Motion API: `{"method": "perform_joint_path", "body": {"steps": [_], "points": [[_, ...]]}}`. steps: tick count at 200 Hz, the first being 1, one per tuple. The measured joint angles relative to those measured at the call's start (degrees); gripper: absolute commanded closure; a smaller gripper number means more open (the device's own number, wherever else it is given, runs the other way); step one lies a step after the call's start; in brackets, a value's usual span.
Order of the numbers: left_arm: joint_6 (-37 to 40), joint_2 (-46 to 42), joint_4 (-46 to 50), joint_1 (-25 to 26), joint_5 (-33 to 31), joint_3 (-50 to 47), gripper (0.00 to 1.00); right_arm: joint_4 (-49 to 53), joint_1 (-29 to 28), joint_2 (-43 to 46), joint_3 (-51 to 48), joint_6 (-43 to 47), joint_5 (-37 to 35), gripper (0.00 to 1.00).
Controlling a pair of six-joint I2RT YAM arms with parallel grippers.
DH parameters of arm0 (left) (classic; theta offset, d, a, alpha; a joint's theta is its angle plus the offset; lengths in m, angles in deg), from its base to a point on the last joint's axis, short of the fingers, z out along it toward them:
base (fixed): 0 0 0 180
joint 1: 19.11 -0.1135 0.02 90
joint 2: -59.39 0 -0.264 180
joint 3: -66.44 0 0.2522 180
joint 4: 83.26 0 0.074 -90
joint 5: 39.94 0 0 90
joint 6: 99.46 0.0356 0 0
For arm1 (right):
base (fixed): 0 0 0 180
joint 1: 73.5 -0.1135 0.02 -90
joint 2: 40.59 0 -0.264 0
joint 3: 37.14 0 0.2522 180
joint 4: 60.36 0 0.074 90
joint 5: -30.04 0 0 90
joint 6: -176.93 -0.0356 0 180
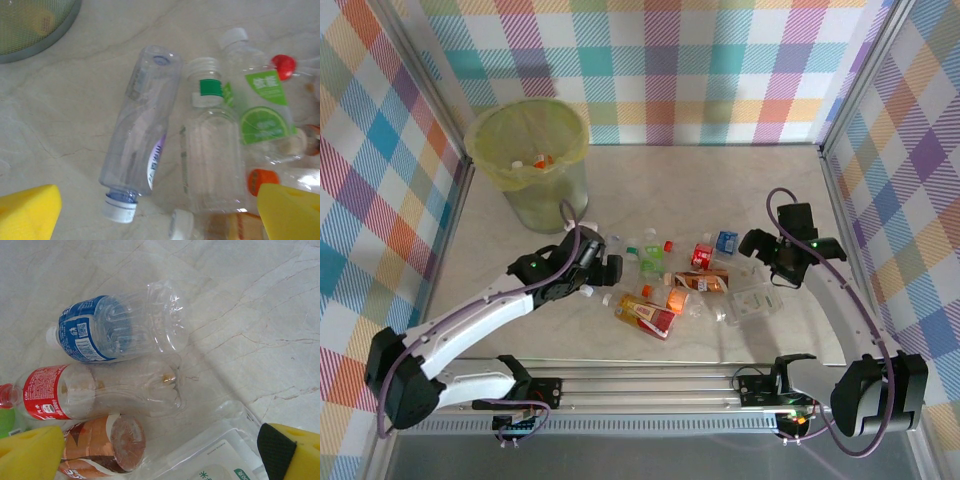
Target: Put the plastic bottles in the bin
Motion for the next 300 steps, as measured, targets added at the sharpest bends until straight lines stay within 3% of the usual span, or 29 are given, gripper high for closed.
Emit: {"method": "perform_joint_path", "body": {"steps": [65,139,300], "points": [[2.6,9.8,-5.9,-7.2,3.4,-0.4,0.10,-0.1,0.0,-0.1,0.0,-0.2,0.0,0.00],[3.6,18.0,-9.5,-9.1,8.2,-0.4,0.14,-0.1,0.0,-0.1,0.0,-0.8,0.0,0.00],[-0.8,23.3,-13.0,-13.1,8.2,-0.4,0.22,-0.1,0.0,-0.4,0.0,-0.9,0.0,0.00]]}}
